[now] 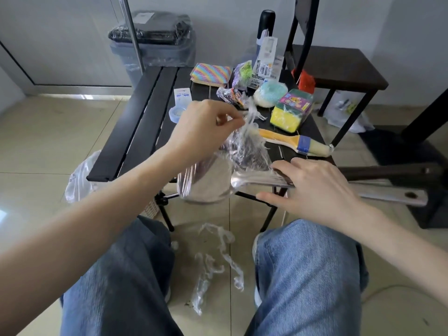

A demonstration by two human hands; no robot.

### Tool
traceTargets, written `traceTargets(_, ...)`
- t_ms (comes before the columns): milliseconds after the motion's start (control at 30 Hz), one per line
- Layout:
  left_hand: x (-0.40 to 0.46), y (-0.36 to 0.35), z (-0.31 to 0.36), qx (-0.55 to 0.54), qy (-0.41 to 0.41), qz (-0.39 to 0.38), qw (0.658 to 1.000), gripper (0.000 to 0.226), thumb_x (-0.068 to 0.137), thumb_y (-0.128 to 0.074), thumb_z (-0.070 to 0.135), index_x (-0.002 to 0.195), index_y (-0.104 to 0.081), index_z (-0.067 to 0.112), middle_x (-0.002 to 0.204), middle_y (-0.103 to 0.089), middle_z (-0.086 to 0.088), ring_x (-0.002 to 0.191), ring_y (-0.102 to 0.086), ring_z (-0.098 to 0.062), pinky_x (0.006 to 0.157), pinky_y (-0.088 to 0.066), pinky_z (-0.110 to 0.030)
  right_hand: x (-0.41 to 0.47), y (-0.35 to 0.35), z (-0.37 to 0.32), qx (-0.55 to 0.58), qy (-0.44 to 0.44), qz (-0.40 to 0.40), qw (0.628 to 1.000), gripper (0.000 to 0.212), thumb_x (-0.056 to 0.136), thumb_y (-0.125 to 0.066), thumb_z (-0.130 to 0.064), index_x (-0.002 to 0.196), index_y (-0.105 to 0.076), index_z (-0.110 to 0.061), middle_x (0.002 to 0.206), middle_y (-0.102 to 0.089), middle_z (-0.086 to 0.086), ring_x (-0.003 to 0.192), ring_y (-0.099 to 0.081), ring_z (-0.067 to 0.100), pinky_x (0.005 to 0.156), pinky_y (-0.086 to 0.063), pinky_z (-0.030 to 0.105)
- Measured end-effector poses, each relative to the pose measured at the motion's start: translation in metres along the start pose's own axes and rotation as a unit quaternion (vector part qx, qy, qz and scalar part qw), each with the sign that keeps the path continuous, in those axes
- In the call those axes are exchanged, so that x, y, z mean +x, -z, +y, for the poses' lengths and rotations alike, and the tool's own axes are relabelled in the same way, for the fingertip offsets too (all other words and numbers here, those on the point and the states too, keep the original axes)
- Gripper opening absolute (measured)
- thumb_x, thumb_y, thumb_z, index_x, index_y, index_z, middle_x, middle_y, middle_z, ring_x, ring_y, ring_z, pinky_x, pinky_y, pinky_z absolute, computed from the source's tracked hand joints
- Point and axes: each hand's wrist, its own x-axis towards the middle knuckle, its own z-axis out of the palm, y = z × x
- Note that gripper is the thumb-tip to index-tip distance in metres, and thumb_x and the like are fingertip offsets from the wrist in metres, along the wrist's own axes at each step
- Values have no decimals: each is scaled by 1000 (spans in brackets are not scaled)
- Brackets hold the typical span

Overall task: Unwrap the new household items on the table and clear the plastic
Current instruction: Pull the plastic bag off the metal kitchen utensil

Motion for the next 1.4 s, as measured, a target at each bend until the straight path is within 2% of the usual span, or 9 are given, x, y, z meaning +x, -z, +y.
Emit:
traceTargets(233, -32, -15, 6, -118, -97, -59, 987, 12, 91, -64, 12, 82, -66, 21, 81, -68, 8, 77, -63, -2, 73, -50, -14, 16, 8, -2, 310, -145, -3, 940, 45, 100, -19, -48, 120, -48, -20, 86, -65, 11, 86, -61, 33, 75, -42, 42)
traceTargets(333, -40, -17, 1, -118, -117, -55, 985, 28, 89, -64, 7, 75, -53, 28, 72, -58, 17, 68, -57, 5, 65, -41, -6, 23, 13, -6, 333, -101, -20, 937, 41, 101, -23, -47, 119, -50, -23, 76, -60, 11, 65, -56, 10, 69, -41, 30)
traceTargets(467, -43, -18, -9, -84, -136, -60, 985, 13, 90, -59, 14, 80, -65, 7, 70, -59, 7, 70, -57, -7, 63, -43, -15, 26, 15, -15, 325, -46, -43, 944, 55, 91, -18, -59, 128, -45, -30, 79, -62, 14, 72, -61, 27, 78, -45, 43)
traceTargets(567, -45, -16, -10, -92, -130, -54, 986, 12, 91, -59, 13, 79, -58, 17, 70, -53, 18, 68, -52, 5, 64, -37, -6, 28, 15, -18, 344, -25, -100, 933, 41, 94, -27, -62, 125, -40, -39, 72, -67, 5, 70, -63, 19, 72, -43, 43)
traceTargets(767, -43, -14, -10, -121, -130, -71, 982, 7, 88, -65, 14, 90, -71, 11, 84, -65, 4, 79, -60, -7, 68, -48, -18, 36, 1, -14, 357, -81, -3, 930, 45, 102, -38, -38, 68, -53, -12, 54, -40, -2, 50, -36, 8, 57, -31, 32)
traceTargets(867, -44, -7, -7, -121, -148, -70, 979, 7, 88, -64, 15, 87, -70, 12, 86, -63, 4, 77, -59, -7, 68, -47, -17, 39, -4, -6, 370, -123, 3, 921, 40, 103, -39, -31, 73, -64, -22, 54, -46, 3, 45, -38, 7, 48, -27, 24)
traceTargets(1000, -42, 7, -11, -90, -188, -4, 978, 8, 88, -63, 12, 82, -66, 8, 97, -51, -1, 86, -50, -2, 74, -37, -7, 40, -8, 8, 363, -178, -9, 915, 40, 103, -37, -28, 72, -62, -31, 60, -52, 6, 42, -39, 6, 45, -26, 25)
traceTargets(1167, -56, 14, -20, -177, -144, 38, 973, 12, 96, -49, 7, 88, -57, 5, 102, -67, 4, 112, -61, -9, 82, -53, -36, 46, -8, 19, 338, -215, 1, 917, 47, 104, -34, -22, 67, -64, -19, 59, -54, 15, 58, -51, 26, 44, -29, 20)
traceTargets(1400, -55, 12, -12, -287, -105, 193, 932, 26, 98, -38, 1, 88, -47, 23, 75, -51, 11, 66, -49, -7, 64, -46, -21, 55, -15, 23, 343, -262, -53, 901, 46, 104, -28, -15, 73, -62, -8, 61, -54, -6, 59, -48, 16, 46, -35, 13)
